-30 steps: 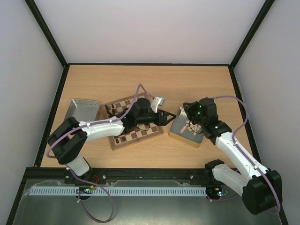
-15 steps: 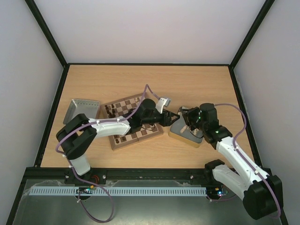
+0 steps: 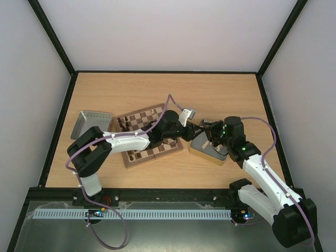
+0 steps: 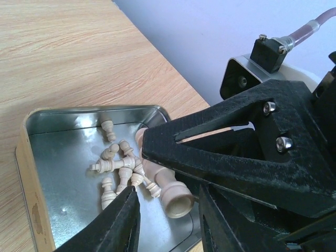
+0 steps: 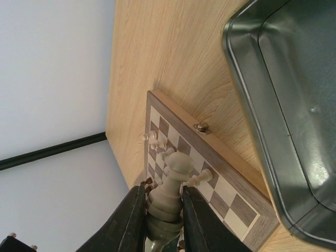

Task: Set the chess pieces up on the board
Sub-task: Pick up the chess piece from the storage box.

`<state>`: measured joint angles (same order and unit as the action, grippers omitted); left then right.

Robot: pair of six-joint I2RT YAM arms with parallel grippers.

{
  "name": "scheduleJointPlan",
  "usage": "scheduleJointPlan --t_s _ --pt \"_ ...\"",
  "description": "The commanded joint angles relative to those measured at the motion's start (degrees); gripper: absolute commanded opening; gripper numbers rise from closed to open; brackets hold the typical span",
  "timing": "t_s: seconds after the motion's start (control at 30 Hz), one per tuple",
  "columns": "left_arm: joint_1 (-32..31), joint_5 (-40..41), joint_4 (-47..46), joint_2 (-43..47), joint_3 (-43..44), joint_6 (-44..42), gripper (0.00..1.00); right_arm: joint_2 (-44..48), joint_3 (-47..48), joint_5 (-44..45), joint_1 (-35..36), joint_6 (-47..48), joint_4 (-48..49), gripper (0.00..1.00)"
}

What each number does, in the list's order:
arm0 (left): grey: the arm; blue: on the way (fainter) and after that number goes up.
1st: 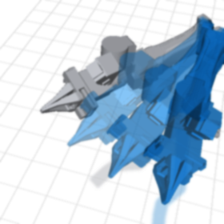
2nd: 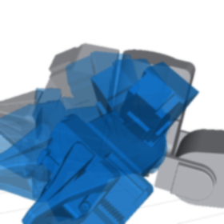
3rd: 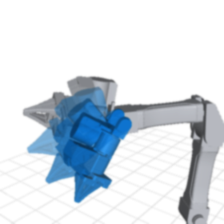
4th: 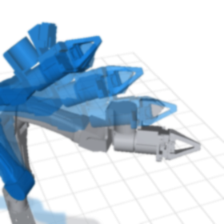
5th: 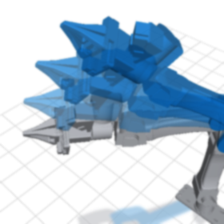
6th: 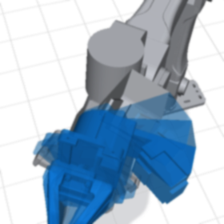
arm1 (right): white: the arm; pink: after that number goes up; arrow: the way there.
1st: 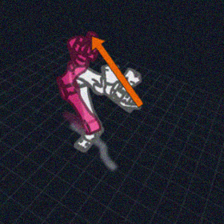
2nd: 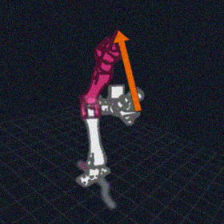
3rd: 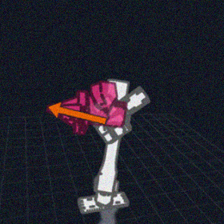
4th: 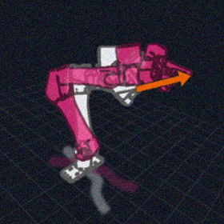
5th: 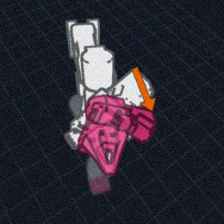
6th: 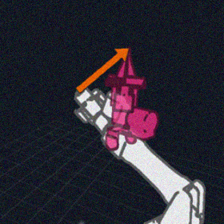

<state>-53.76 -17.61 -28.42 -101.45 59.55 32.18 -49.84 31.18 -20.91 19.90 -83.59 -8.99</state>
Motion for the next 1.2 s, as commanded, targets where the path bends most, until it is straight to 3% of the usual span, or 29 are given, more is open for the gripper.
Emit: scheduleJointPlan --t_s 0.0,0.4,0.83,0.97,1.17 --pt "-0.43 0.47 0.34 -1.19 2.45 -2.98 0.32 -0.22 -0.71 -1.39 -0.07 0.45 -1.04 0.18" --pt "-0.38 -0.01 1.35 -1.96 3.43 -5.15 0.06 -0.7 -0.99 -4.13 -0.08 1.57 -0.81 0.22" --pt "2.22 -3.71 6.26 2.99 2.52 -5.9 0.02 5.28 -3.93 -1.16 -0.07 4.28 6.22 0.72" --pt "5.1 -12.0 7.08 7.36 1.9 -7.17 0.03 8.32 -4.56 -1.93 -0.11 5.97 13.46 0.79" --pt "8.92 -22.76 11.53 12.35 5.16 -11.32 0.03 12.22 -2.11 -4.41 -0.13 7.55 23.73 0.79"
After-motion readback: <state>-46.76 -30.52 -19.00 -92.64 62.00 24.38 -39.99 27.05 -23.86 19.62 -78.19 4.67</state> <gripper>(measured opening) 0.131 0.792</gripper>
